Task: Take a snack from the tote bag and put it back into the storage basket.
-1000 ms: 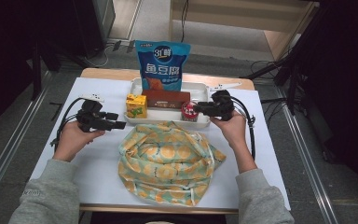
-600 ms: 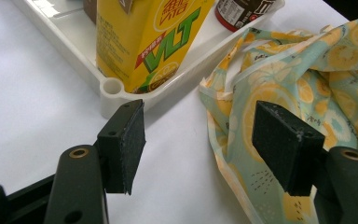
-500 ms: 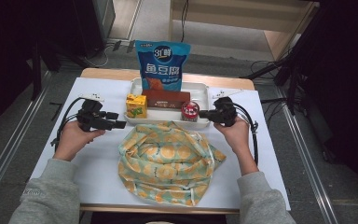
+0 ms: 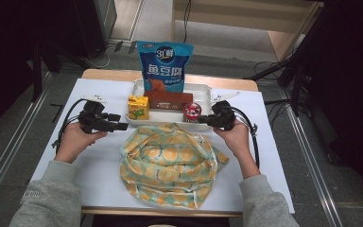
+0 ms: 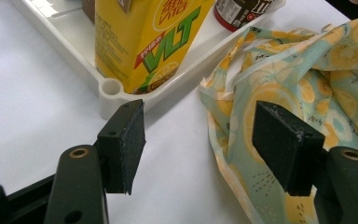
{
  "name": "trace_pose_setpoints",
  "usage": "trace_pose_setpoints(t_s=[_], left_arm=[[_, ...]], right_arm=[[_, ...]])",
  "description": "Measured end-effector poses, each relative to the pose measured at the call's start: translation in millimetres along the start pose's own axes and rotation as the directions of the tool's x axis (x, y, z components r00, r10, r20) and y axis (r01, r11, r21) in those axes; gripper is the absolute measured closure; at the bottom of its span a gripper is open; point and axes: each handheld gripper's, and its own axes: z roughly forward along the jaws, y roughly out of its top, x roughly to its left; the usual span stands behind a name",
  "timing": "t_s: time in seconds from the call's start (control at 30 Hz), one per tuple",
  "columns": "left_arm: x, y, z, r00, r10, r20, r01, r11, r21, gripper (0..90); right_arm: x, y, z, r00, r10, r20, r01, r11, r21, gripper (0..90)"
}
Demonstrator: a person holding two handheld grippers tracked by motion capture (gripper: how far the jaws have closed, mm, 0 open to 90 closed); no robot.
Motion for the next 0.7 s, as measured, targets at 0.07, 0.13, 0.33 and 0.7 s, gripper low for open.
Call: trace_pose_setpoints(t_s=[0.07, 0.13, 0.33, 0.7], left_arm=[[0.2, 0.0, -0.6, 1.0000, -0.005, 0.002, 0.005, 1.0000, -0.006, 35.2], [0.6, -0.2, -0.7, 1.0000, -0.004, 0.000, 0.004, 1.0000, -0.004, 35.1], [-0.3, -0.1, 0.2, 1.0000, 0.001, 0.001, -0.001, 1.0000, 0.006, 35.1], [-0.6, 0.0, 0.6, 1.0000, 0.002, 0.004, -0.002, 1.0000, 0.007, 35.1]], right_arm=[[0.1, -0.1, -2.2, 1.0000, 0.000, -0.003, 0.000, 1.000, -0.004, 89.6], [-0.1, 0.0, -4.0, 0.9998, 0.005, -0.017, -0.006, 1.000, -0.014, 87.4], [4.3, 0.3, -6.6, 0.9991, 0.008, -0.041, -0.008, 1.000, -0.019, 72.9], [16.8, 2.6, -16.8, 0.9977, 0.000, -0.068, -0.003, 0.999, -0.047, 54.9]])
